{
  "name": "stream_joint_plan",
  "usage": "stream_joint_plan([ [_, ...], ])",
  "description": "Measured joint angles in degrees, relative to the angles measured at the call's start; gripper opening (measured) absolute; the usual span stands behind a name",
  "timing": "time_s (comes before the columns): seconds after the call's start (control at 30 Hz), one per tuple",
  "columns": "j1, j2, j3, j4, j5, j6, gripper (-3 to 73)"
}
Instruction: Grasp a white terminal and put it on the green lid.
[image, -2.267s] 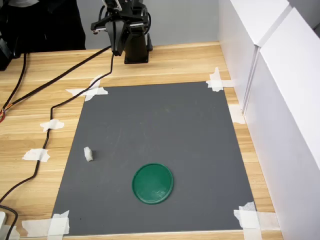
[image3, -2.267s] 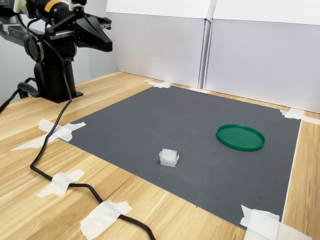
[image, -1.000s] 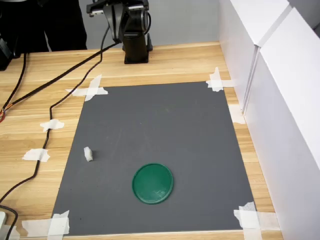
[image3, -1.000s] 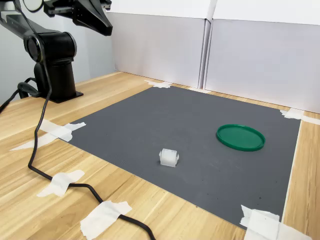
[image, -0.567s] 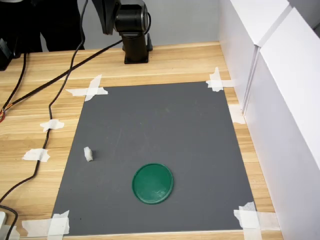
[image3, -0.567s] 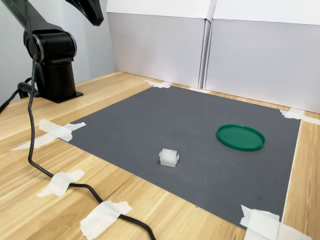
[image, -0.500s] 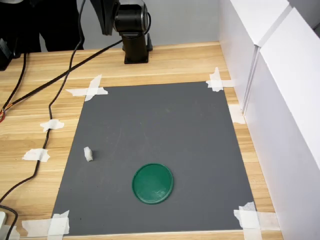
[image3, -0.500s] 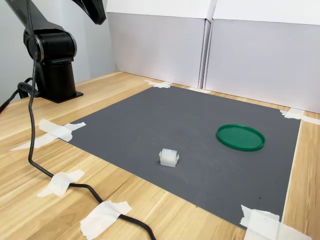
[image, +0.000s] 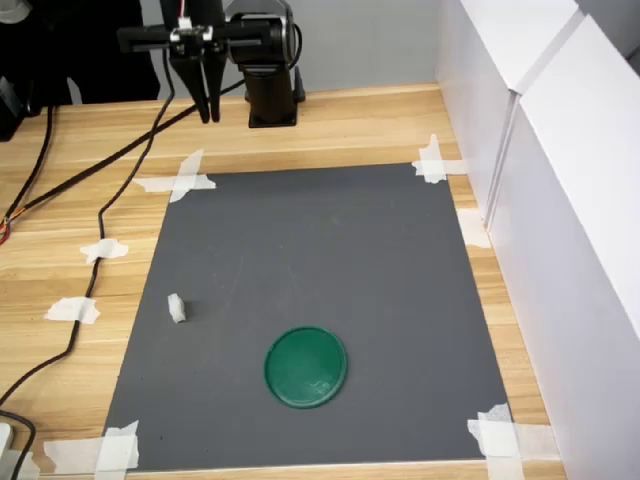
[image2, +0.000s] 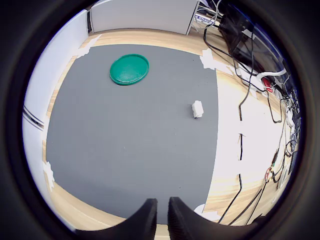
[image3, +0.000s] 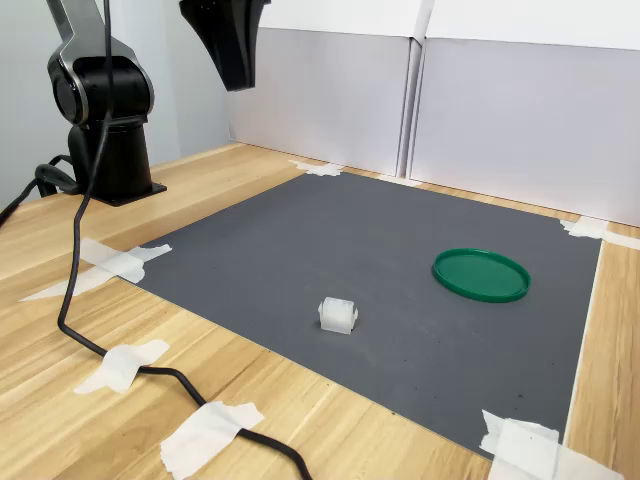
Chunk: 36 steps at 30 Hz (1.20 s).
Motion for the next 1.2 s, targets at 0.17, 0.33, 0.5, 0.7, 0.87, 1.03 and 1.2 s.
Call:
stream_joint_plan([
  [0.17,-0.49,7.86,-4.61,0.72,-0.58,-1.19,28.1],
  [0.33,-4.60,15.16,-9.26,2.35,-2.05,-4.15,41.4],
  [0.5,-7.67,22.15,-14.39,3.02,-2.45,-8.95,44.3],
  [0.7,-7.76,30.52,-19.32,4.75,-3.07,-12.79,44.4],
  [0.87,-7.76,36.07,-21.85,4.67,-4.86,-13.62,44.4],
  [1.03,-7.80,40.71,-22.80,4.53,-5.81,-14.57,44.4],
  [1.2,-7.80,43.53,-22.78,4.34,-7.17,-16.17,44.4],
])
